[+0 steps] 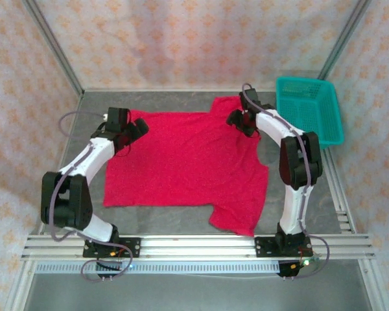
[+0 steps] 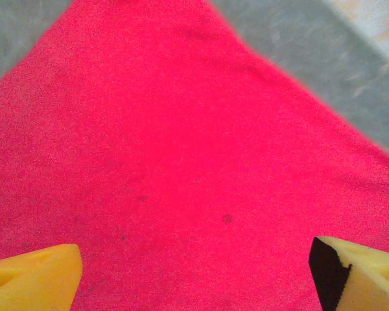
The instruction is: Fold the inside-out t-shirt
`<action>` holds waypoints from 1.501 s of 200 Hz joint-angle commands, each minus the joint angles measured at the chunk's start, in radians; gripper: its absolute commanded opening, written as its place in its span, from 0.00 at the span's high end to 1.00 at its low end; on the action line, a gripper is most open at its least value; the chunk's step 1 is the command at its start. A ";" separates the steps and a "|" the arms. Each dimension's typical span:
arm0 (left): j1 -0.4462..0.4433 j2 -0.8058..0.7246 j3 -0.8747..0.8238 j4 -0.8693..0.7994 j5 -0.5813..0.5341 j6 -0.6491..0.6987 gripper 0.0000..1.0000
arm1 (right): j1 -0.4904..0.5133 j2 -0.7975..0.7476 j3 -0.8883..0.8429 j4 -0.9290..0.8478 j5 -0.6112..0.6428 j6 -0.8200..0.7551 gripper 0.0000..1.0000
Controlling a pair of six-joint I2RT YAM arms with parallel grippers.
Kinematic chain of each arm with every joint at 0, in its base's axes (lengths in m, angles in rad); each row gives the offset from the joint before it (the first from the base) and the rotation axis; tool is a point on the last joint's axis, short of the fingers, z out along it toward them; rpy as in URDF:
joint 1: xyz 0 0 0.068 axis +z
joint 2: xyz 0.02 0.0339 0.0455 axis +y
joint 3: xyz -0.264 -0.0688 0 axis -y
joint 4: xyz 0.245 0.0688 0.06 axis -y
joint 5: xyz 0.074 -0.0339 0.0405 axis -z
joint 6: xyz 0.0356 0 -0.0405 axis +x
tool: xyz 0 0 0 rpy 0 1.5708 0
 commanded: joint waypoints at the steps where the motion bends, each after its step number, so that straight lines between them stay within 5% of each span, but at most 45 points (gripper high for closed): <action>1: 0.023 0.109 0.070 0.001 0.011 0.014 0.07 | -0.032 0.074 0.016 0.049 0.042 0.028 0.33; 64: 0.106 0.599 0.504 -0.092 0.083 -0.008 0.07 | -0.095 0.362 0.320 -0.040 0.079 0.042 0.31; 118: 0.120 0.876 0.909 -0.202 0.124 0.029 0.07 | -0.124 0.585 0.699 -0.152 0.060 0.037 0.31; 143: 0.125 0.919 1.030 -0.245 0.164 0.038 0.07 | -0.126 0.651 0.914 -0.234 0.038 0.010 0.31; 168: 0.124 0.757 0.938 -0.235 0.117 0.055 0.07 | -0.126 0.601 1.036 -0.346 -0.009 -0.018 0.31; 192: 0.121 0.489 0.746 -0.270 0.016 0.071 0.09 | -0.105 0.387 0.862 -0.361 -0.011 -0.060 0.31; 237: 0.127 -0.089 0.189 -0.318 -0.102 0.031 0.15 | -0.033 -0.166 0.089 -0.138 -0.017 -0.031 0.33; 300: 0.217 -0.538 -0.343 -0.364 -0.011 -0.060 0.20 | 0.062 -0.743 -0.675 -0.054 -0.008 0.085 0.71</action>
